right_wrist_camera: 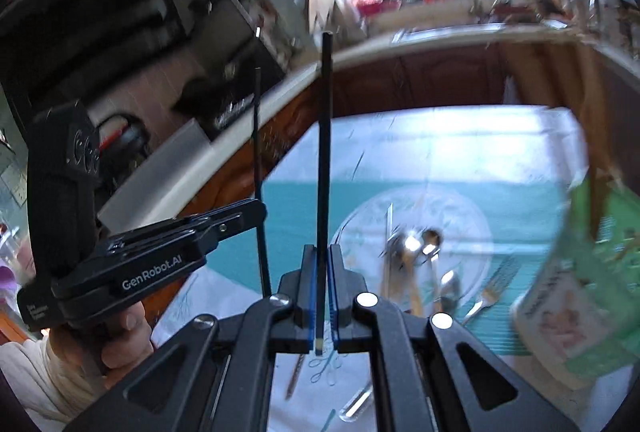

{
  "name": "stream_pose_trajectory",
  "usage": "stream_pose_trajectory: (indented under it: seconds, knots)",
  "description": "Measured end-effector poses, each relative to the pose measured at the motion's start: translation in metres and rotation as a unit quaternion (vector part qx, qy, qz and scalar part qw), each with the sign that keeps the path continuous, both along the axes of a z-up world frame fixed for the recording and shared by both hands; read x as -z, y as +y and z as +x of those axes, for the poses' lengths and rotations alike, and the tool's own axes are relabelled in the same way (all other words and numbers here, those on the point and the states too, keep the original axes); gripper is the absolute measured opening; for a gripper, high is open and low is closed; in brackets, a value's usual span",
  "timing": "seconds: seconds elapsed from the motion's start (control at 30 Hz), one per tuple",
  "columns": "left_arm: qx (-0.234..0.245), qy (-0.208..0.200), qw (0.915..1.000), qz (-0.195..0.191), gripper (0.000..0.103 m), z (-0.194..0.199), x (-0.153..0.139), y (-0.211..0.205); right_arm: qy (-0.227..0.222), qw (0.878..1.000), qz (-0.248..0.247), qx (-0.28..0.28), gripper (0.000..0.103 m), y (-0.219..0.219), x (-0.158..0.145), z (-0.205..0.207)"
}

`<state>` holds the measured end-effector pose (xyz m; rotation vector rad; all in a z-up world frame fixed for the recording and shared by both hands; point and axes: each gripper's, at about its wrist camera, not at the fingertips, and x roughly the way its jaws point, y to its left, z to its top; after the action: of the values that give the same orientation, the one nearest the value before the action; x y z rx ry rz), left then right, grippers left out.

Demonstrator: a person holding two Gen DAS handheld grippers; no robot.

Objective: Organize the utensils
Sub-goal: 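Lift both black chopsticks and lower them into the green holder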

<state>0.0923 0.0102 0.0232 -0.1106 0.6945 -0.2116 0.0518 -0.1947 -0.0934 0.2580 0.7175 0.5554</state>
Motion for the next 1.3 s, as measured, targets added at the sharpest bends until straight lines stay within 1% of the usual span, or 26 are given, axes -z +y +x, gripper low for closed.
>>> stream_pose_trajectory:
  seconds: [0.1,0.23,0.37,0.47,0.53,0.63,0.73,0.8,0.93,1.07,1.2,1.3]
  knots:
    - [0.018,-0.04,0.999,-0.006,0.003,-0.014,-0.025,-0.02,-0.037,0.999,0.012,0.025,0.004,-0.022,-0.024,-0.013]
    - [0.053,-0.092,0.9943,-0.012,0.003,-0.034,-0.058,-0.052,-0.071,0.996,0.017,0.052,0.004,-0.044,-0.053,-0.021]
    - [0.088,-0.126,0.9879,-0.02,0.003,-0.05,-0.084,-0.095,-0.096,0.992,0.025,0.084,0.004,-0.069,-0.077,-0.033]
    - [0.111,-0.147,0.9823,-0.034,0.003,-0.059,-0.101,-0.124,-0.12,0.986,0.017,0.117,0.004,-0.087,-0.094,-0.041]
    - [0.123,-0.159,0.9783,-0.049,0.003,-0.059,-0.11,-0.141,-0.127,0.983,0.011,0.135,0.004,-0.099,-0.1,-0.047]
    - [0.131,-0.181,0.9727,-0.062,0.003,-0.056,-0.118,-0.165,-0.133,0.978,-0.003,0.163,0.004,-0.117,-0.104,-0.048]
    - [0.132,-0.19,0.97,-0.074,0.003,-0.043,-0.117,-0.183,-0.129,0.975,-0.019,0.181,0.004,-0.129,-0.103,-0.046]
    - [0.128,-0.191,0.97,-0.079,0.003,-0.029,-0.112,-0.196,-0.126,0.973,-0.026,0.192,0.004,-0.134,-0.1,-0.041]
    - [0.119,-0.176,0.9732,-0.088,0.003,0.007,-0.096,-0.213,-0.126,0.969,-0.038,0.209,0.004,-0.144,-0.098,-0.036]
    - [0.112,-0.166,0.975,-0.098,0.003,0.039,-0.076,-0.22,-0.122,0.966,-0.053,0.219,0.004,-0.148,-0.093,-0.031]
    - [0.11,-0.167,0.9752,-0.095,0.003,0.05,-0.055,-0.224,-0.117,0.964,-0.093,0.22,0.004,-0.141,-0.083,-0.022]
    - [0.112,-0.163,0.976,-0.092,0.003,0.054,-0.042,-0.227,-0.107,0.966,-0.115,0.207,0.004,-0.133,-0.075,-0.015]
